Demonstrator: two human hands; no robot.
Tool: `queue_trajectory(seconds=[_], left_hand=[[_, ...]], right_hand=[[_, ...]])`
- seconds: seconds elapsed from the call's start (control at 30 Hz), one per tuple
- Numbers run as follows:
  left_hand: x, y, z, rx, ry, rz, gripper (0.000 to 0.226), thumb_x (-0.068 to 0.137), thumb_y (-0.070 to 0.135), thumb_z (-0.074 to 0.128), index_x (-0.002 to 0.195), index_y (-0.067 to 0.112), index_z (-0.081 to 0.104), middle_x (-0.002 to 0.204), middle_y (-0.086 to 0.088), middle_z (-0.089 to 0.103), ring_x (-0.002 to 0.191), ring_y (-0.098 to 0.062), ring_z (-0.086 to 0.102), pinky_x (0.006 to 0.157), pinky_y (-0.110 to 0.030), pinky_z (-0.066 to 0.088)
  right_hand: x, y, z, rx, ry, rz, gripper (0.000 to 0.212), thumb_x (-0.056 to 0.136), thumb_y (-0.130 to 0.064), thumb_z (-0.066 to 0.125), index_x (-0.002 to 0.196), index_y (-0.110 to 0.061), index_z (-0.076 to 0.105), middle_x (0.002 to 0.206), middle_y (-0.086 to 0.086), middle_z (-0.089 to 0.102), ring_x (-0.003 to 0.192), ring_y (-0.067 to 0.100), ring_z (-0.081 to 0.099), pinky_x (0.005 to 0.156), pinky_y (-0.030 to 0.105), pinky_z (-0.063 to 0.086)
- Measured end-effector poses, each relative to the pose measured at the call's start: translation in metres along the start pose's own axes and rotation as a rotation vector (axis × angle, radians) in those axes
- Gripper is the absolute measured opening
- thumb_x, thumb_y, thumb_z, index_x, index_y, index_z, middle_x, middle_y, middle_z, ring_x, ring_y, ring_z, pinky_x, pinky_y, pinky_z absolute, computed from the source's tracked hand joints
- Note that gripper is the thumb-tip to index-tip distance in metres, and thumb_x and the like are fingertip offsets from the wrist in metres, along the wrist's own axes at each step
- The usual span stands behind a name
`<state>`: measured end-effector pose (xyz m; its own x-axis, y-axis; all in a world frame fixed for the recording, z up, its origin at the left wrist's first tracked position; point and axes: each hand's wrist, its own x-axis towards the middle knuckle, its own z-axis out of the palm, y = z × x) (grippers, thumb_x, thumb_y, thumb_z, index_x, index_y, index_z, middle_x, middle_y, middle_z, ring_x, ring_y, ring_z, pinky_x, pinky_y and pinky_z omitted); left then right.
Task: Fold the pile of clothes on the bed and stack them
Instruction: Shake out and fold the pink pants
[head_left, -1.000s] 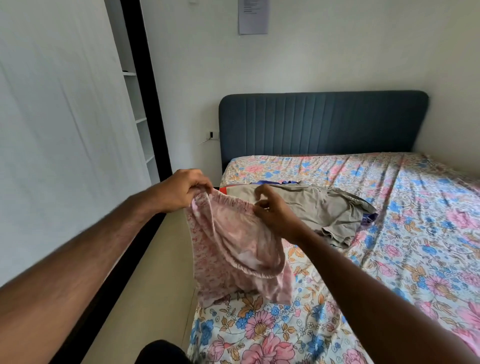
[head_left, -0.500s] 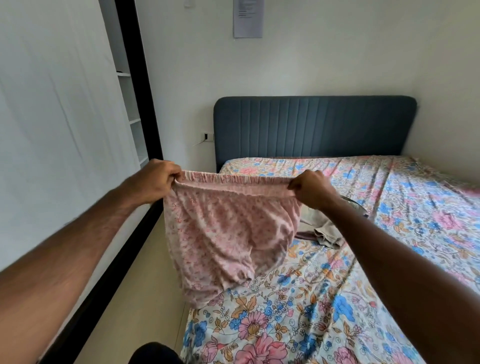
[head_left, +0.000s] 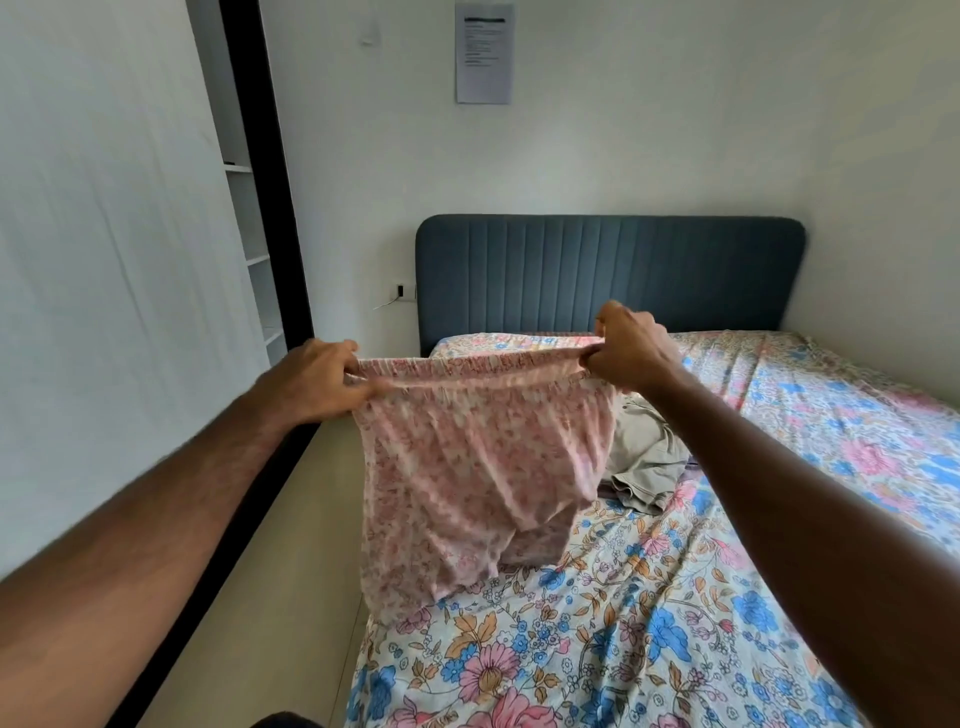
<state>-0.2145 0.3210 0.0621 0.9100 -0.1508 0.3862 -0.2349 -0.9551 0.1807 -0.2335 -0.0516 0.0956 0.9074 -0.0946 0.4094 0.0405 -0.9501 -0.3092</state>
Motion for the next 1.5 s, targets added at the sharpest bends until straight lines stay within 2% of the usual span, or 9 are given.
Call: queue_trajectory(seconds=[0.07, 0.27, 0.5, 0.6, 0.9, 1.03, 1.2, 1.37, 1.5], left_hand=[[-0.001, 0.012, -0.003, -0.049, 0.109, -0.166, 0.075, 0.086, 0.082, 0.039, 0.093, 0.017, 0.073, 0.095, -0.008, 0.071, 0.089, -0.032, 0.066, 0.075, -0.041, 0.054], [-0.002, 0.049, 0.003, -0.299, 0.322, -0.472, 0.055, 0.078, 0.046, 0.083, 0.112, 0.006, 0.068, 0.112, -0.012, 0.07, 0.104, -0.033, 0.065, 0.082, -0.037, 0.051], [-0.002, 0.047, -0.008, -0.306, 0.263, -0.115, 0.04, 0.076, -0.001, 0.079, 0.111, 0.01, 0.064, 0.096, -0.008, 0.066, 0.082, -0.028, 0.061, 0.066, -0.034, 0.047], [0.009, 0.035, -0.018, -0.246, 0.225, -0.038, 0.047, 0.073, -0.008, 0.077, 0.103, 0.021, 0.055, 0.08, -0.009, 0.067, 0.068, -0.029, 0.063, 0.058, -0.039, 0.052], [0.024, 0.041, -0.037, -0.423, 0.056, -0.234, 0.017, 0.088, -0.004, 0.061, 0.084, 0.01, 0.071, 0.072, -0.013, 0.069, 0.049, -0.02, 0.063, 0.038, -0.024, 0.045], [0.039, 0.024, -0.063, -0.928, -0.008, -0.335, 0.028, 0.093, -0.008, 0.046, 0.074, 0.005, 0.06, 0.051, -0.009, 0.056, 0.033, -0.014, 0.046, 0.034, -0.016, 0.031], [0.059, 0.028, -0.047, -0.783, -0.034, -0.37, 0.027, 0.088, -0.006, 0.051, 0.067, 0.009, 0.061, 0.042, -0.001, 0.048, 0.032, -0.012, 0.037, 0.04, -0.014, 0.03], [0.082, 0.04, 0.009, -0.751, 0.219, -0.389, 0.024, 0.077, -0.004, 0.053, 0.058, 0.008, 0.059, 0.052, -0.005, 0.053, 0.046, -0.021, 0.055, 0.045, -0.024, 0.042], [0.114, 0.048, -0.001, -0.639, 0.524, -0.229, 0.014, 0.07, -0.005, 0.046, 0.063, -0.004, 0.058, 0.062, -0.008, 0.051, 0.061, -0.018, 0.05, 0.056, -0.028, 0.04]], right_hand=[[-0.006, -0.001, 0.003, 0.074, -0.155, -0.008, 0.008, 0.096, -0.011, 0.053, 0.102, -0.011, 0.059, 0.08, 0.01, 0.069, 0.058, 0.027, 0.071, 0.058, 0.043, 0.063], [-0.009, -0.015, 0.002, 0.649, -0.255, 0.287, 0.03, 0.089, -0.01, 0.044, 0.098, 0.01, 0.065, 0.063, 0.015, 0.066, 0.045, 0.025, 0.062, 0.046, 0.025, 0.044], [0.001, 0.011, 0.004, 0.504, -0.206, 0.312, 0.046, 0.094, -0.042, 0.064, 0.071, -0.003, 0.064, 0.049, 0.008, 0.062, 0.034, 0.017, 0.052, 0.038, 0.019, 0.037], [0.004, 0.022, 0.0, 0.273, -0.164, 0.32, 0.054, 0.081, -0.058, 0.079, 0.08, -0.005, 0.068, 0.072, 0.009, 0.071, 0.048, 0.018, 0.069, 0.041, 0.024, 0.048], [0.035, 0.029, -0.027, 0.818, -0.082, 0.464, 0.017, 0.085, 0.007, 0.051, 0.089, 0.0, 0.065, 0.075, 0.015, 0.074, 0.043, 0.015, 0.063, 0.038, 0.023, 0.047], [0.029, 0.039, -0.07, 1.258, -0.291, 0.388, 0.021, 0.098, 0.001, 0.054, 0.104, -0.004, 0.073, 0.089, 0.012, 0.066, 0.068, 0.009, 0.058, 0.048, 0.018, 0.054], [0.043, 0.06, -0.045, 0.949, -0.319, 0.415, 0.011, 0.095, -0.011, 0.066, 0.097, -0.006, 0.075, 0.083, 0.007, 0.065, 0.059, 0.008, 0.055, 0.046, 0.019, 0.05], [0.061, 0.051, 0.002, 0.994, -0.07, 0.489, 0.011, 0.094, 0.008, 0.058, 0.095, 0.006, 0.069, 0.092, 0.019, 0.073, 0.058, 0.024, 0.073, 0.055, 0.036, 0.063], [0.096, 0.045, -0.022, 0.909, 0.337, 0.293, 0.036, 0.078, 0.002, 0.055, 0.07, -0.026, 0.075, 0.093, 0.011, 0.077, 0.076, 0.028, 0.076, 0.07, 0.047, 0.065]])
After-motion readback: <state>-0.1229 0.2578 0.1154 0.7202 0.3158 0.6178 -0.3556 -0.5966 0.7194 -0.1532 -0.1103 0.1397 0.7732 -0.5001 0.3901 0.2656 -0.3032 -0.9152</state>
